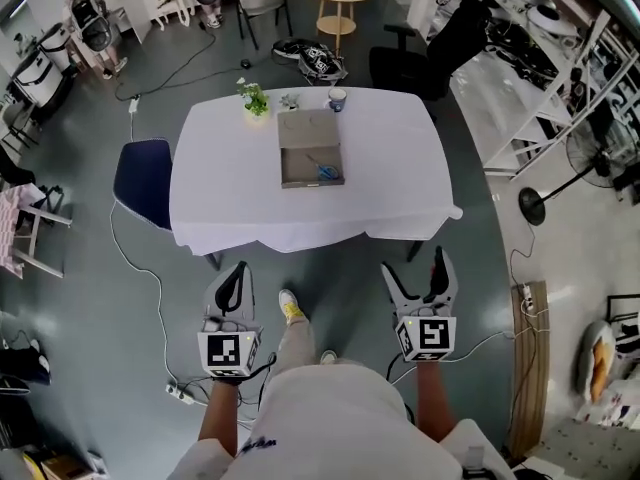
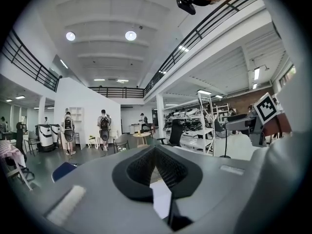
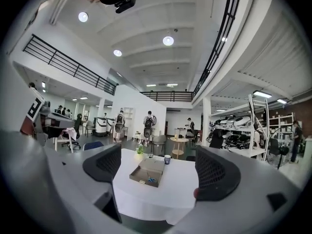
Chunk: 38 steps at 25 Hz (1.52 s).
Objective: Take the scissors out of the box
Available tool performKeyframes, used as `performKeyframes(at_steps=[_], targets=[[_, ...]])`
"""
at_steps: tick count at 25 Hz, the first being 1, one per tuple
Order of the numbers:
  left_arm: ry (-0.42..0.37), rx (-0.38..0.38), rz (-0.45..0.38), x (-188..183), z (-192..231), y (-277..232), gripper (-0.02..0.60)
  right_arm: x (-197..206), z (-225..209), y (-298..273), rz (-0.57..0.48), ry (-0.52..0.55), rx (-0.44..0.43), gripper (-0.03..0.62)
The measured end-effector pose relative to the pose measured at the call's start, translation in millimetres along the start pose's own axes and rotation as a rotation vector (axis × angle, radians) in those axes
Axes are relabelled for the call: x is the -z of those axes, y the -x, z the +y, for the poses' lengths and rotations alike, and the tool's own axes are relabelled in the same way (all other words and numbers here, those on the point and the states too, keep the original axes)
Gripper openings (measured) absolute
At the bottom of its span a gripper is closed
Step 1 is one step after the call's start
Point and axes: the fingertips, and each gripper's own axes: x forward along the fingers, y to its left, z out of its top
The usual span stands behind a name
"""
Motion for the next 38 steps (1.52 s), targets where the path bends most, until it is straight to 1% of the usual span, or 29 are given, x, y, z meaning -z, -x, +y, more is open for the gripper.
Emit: performKeyframes(at_steps=[3, 5, 8, 12, 17, 20, 23, 25, 27, 31, 35, 38], targets=[[0.027, 0.009, -0.005, 1.1, 24.0, -34.3, 0.002, -4.7, -3.1, -38.0, 0.014, 0.016, 0.008, 0.461], [0.043, 0.021, -0.007, -1.1, 39.3, -55.6, 0.002, -8.7, -3.6, -65.3, 0.023, 0.006, 0.007, 0.459], [0.049, 0.05, -0.014, -8.3, 62.7, -85.1, 0.002, -13.1, -2.3, -104.0, 0.054, 0.006, 0.02, 0.453], [0.064, 0.071, -0.021, -9.1, 99.2, -118.7, 0.002, -24.9, 12.9, -151.2, 0.072, 0.023, 0.015, 0.439], [0.081, 0.102, -0.031, -1.6, 133.4, -163.2, 0.002, -34.8, 31.0, -205.6, 0.059, 0.043, 0.002, 0.425], [0.095, 0.119, -0.008, 10.2, 141.1, -178.1, 0.002, -24.5, 35.7, -219.2, 0.103, 0.028, 0.005, 0.422], [0.094, 0.133, -0.032, 5.8, 147.8, -197.7, 0.002, -27.1, 35.1, -236.1, 0.118, 0.038, 0.008, 0.411], [0.092, 0.139, -0.043, 6.2, 152.6, -208.2, 0.002, -24.7, 38.4, -247.6, 0.122, 0.034, -0.005, 0.407], [0.098, 0.143, -0.04, 10.4, 157.5, -216.9, 0.002, -17.0, 43.6, -260.0, 0.14, 0.032, -0.027, 0.405], [0.112, 0.139, 0.004, 29.0, 161.8, -234.9, 0.002, 4.3, 48.7, -287.9, 0.196, 0.059, -0.073, 0.393], [0.139, 0.148, 0.058, 43.9, 153.9, -257.4, 0.002, 36.5, 46.6, -316.7, 0.262, 0.093, -0.123, 0.374], [0.142, 0.142, 0.072, 46.6, 148.3, -275.9, 0.002, 56.1, 46.3, -339.6, 0.301, 0.093, -0.176, 0.371]])
